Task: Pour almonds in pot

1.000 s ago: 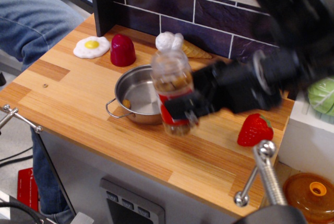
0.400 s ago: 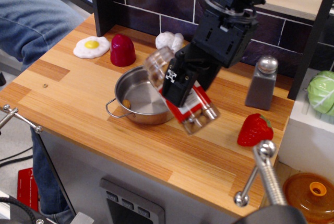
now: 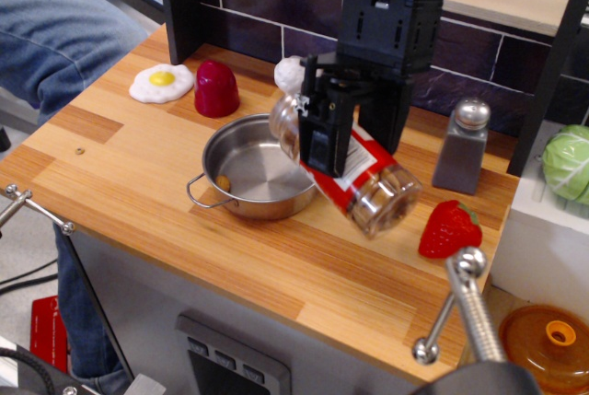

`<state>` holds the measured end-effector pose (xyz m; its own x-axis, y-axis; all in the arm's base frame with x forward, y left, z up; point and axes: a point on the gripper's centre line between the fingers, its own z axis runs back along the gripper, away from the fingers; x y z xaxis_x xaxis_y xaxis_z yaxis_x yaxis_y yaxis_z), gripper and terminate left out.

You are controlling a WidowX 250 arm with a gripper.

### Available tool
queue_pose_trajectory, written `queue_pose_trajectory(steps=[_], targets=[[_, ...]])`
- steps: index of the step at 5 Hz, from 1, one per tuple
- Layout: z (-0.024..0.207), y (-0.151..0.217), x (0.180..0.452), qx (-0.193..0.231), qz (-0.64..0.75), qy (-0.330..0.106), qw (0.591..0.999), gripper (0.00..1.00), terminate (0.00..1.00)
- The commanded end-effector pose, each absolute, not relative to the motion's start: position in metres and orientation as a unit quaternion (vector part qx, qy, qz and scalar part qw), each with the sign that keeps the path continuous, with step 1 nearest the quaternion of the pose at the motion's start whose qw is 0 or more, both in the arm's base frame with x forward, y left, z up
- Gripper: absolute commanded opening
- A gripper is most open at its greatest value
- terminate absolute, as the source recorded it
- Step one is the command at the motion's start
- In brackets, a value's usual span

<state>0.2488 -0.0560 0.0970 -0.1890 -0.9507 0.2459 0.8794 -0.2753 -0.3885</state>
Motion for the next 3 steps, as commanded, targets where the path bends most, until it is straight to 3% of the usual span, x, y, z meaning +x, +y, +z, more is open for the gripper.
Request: queue_pose_trajectory(steps=[1,3], targets=[[0.104,-0.038,0.253,-0.325,-0.772,0.026,0.545,0.0,0.0],[0.105,-0.031,0.264,-0.431,-0.76,-0.003,0.487,0.0,0.0]])
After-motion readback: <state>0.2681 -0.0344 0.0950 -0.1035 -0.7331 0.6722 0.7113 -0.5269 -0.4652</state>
